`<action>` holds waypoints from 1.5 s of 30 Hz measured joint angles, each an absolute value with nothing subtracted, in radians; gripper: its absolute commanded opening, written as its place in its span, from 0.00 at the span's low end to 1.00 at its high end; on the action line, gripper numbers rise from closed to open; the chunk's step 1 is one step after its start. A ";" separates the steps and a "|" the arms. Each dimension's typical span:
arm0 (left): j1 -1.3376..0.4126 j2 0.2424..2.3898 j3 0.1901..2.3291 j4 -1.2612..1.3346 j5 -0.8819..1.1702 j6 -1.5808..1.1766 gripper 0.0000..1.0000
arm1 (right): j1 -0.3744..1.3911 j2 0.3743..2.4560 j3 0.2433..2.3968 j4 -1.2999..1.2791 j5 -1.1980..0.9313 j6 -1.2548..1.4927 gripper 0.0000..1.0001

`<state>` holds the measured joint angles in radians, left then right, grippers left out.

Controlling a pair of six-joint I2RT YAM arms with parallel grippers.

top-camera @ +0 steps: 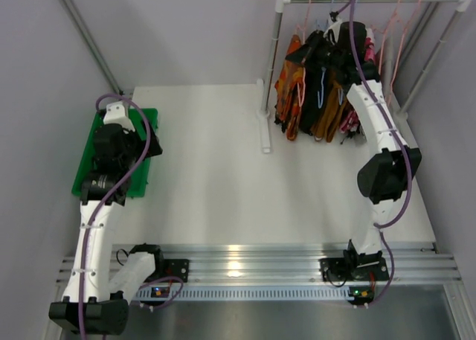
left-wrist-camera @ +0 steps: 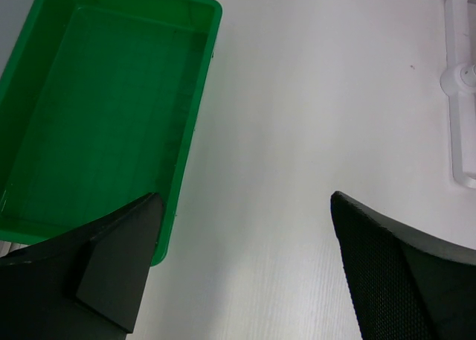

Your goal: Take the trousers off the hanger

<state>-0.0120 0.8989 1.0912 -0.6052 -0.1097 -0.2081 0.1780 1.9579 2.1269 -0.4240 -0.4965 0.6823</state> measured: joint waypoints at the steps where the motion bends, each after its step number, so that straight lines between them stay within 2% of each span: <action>1: -0.012 0.902 1.091 -0.605 -0.109 -0.208 0.99 | 0.170 1.958 2.118 -0.400 -0.519 0.704 0.00; 18: -0.012 0.916 1.091 -0.601 -0.101 -0.211 0.99 | 0.117 1.905 2.028 -0.183 -0.678 0.903 0.00; 34: -0.012 0.915 1.091 -0.598 -0.083 -0.210 0.99 | 0.106 1.510 1.662 -0.134 -0.824 0.936 0.00; 45: -0.011 0.739 0.973 -0.579 0.228 -0.131 0.99 | 0.138 1.294 1.380 -0.116 -1.015 0.955 0.00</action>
